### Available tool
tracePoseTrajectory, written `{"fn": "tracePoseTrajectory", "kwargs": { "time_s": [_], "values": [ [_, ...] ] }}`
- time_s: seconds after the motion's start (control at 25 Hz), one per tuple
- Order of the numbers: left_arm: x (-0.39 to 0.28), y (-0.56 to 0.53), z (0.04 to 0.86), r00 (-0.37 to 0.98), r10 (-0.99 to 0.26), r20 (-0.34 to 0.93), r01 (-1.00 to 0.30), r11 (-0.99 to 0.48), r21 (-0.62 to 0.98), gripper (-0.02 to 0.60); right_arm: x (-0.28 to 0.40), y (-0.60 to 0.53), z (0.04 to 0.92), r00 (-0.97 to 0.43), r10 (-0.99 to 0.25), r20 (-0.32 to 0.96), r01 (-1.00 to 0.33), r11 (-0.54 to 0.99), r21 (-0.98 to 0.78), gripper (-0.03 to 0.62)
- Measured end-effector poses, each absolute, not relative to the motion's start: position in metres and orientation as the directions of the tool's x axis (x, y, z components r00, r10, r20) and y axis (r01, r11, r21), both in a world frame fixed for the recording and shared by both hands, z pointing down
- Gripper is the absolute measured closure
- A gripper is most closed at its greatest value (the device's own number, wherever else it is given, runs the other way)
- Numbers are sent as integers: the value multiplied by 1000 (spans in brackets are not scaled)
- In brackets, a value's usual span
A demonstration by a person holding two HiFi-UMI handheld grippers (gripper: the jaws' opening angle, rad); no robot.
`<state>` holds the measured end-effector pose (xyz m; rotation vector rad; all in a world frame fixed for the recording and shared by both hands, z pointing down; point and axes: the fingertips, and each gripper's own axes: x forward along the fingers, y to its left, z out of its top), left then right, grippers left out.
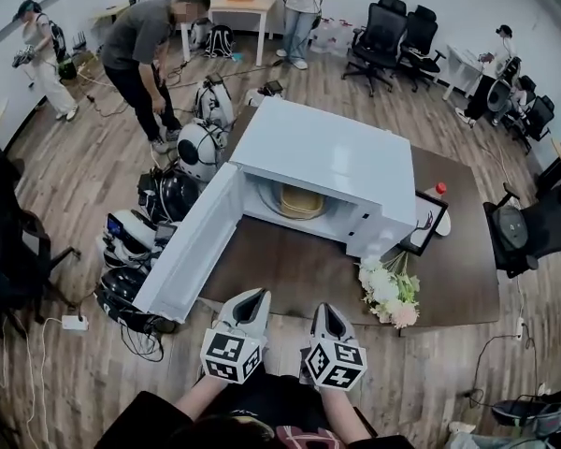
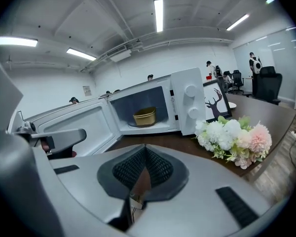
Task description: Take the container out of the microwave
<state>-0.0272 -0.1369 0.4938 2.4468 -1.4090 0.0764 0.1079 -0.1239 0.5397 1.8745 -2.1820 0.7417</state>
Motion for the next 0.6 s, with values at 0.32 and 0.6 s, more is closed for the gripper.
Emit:
{"fn": "tracePoseTrajectory", "kwargs": {
  "time_s": [0.32,0.6],
  "values": [
    [-36,-183,492,577,-794,190,-812,-535,232,572,94,-164,538,-115,-895,432,-969,5,-247,586],
    [-44,-204,496,579,-790,201,-811,-533,240,572,86,-193,538,-112,-890,442,-961,-15,-275,556]
  ]
}}
